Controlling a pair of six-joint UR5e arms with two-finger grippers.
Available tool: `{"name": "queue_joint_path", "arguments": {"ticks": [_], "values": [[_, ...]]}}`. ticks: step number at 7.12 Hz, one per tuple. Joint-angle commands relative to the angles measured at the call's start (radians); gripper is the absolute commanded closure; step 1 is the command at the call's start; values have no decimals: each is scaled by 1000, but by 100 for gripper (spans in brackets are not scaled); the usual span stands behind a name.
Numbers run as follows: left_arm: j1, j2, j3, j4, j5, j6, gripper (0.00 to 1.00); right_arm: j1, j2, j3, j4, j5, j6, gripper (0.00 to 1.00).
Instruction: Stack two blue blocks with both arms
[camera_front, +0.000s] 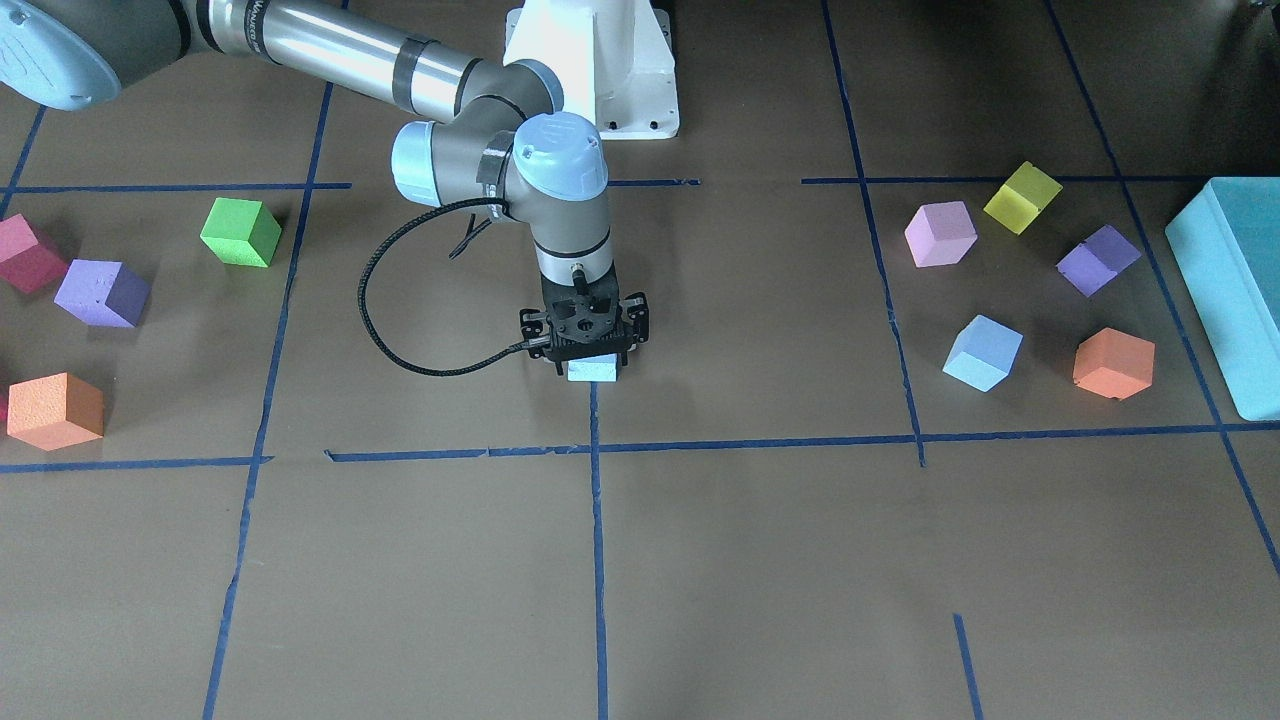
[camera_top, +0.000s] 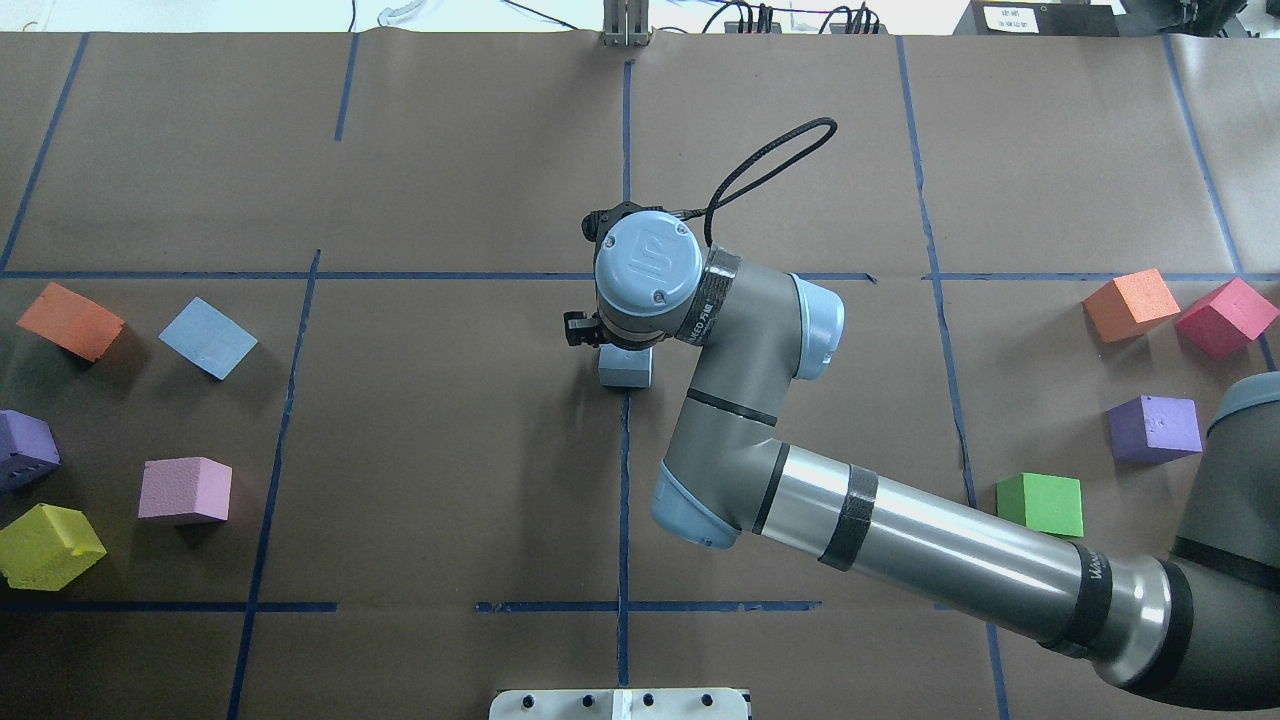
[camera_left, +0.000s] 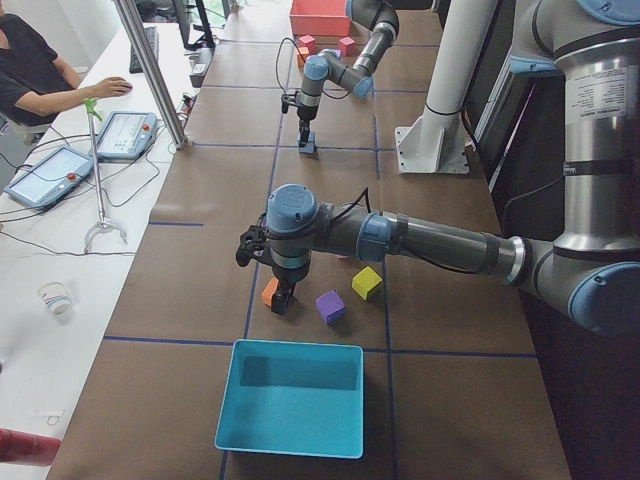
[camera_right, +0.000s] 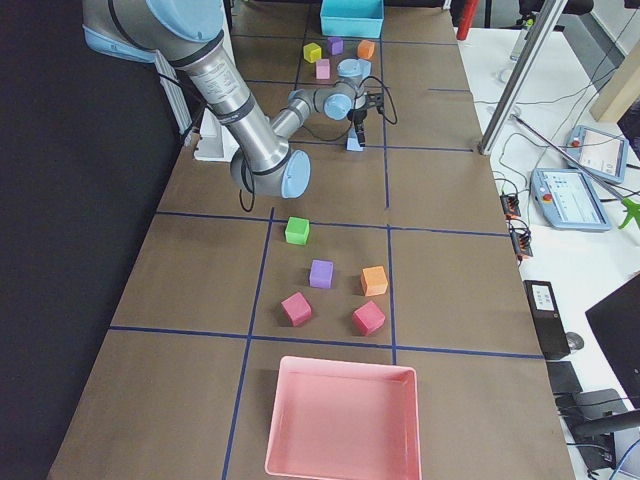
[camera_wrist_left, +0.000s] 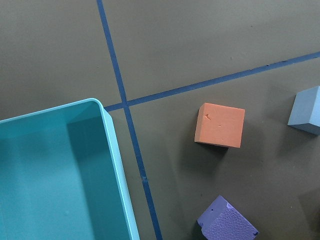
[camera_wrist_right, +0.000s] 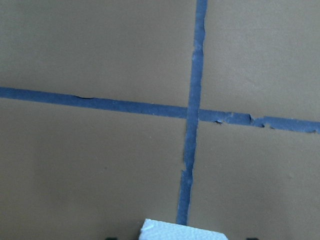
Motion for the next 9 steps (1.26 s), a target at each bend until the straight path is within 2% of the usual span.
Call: {"name": "queue_joint_path", "arguments": {"ticks": [1,2,3,4,5,6,7,9], "values": [[18,-10,0,-2,0,-2,0,39,-12,70,26,3,-20,0],[81,-26,4,-43,5,-49,0,97,-79,204,17,34,-20,0],[180,-67,26,-118,6,-198,0,169,-219,378,25,89,-19,0],[305,-84,44,-217,38,-324,0,243,-318,473,28,170,-19,0],[395,-110,79,-323,126,-386,0,306,-369,507,29,251,-19,0],[485,-174,119,-370,190,-398,0,351,-410,527,29,305,-25,0],[514,-209,145,-373,190,-393,0,377,-458,555,31,334,-25,0],[569,-272,193,-373,190,-396,0,391,-538,598,31,336,-43,0]]}}
